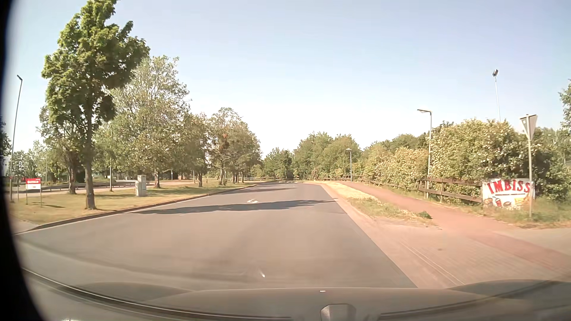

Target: Follow the waypoints while adhering to traffic rules and regulations

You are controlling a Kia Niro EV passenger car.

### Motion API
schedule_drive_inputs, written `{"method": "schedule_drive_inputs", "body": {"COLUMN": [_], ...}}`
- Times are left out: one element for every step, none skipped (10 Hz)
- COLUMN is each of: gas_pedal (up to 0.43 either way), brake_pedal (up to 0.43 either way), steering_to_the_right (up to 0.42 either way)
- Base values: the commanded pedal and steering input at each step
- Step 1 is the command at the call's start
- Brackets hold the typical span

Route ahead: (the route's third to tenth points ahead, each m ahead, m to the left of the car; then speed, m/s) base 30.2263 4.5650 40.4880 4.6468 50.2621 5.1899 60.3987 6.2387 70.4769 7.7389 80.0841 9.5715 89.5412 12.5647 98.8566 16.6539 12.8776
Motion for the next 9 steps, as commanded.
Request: {"method": "schedule_drive_inputs", "body": {"gas_pedal": [0.118, 0.118, 0.118, 0.118, 0.118, 0.118, 0.118, 0.118, 0.118], "brake_pedal": [0.006, 0.006, 0.006, 0.006, 0.006, 0.006, 0.006, 0.006, 0.006], "steering_to_the_right": [0.003, 0.003, 0.003, 0.004, 0.004, 0.004, 0.004, 0.004, 0.004]}}
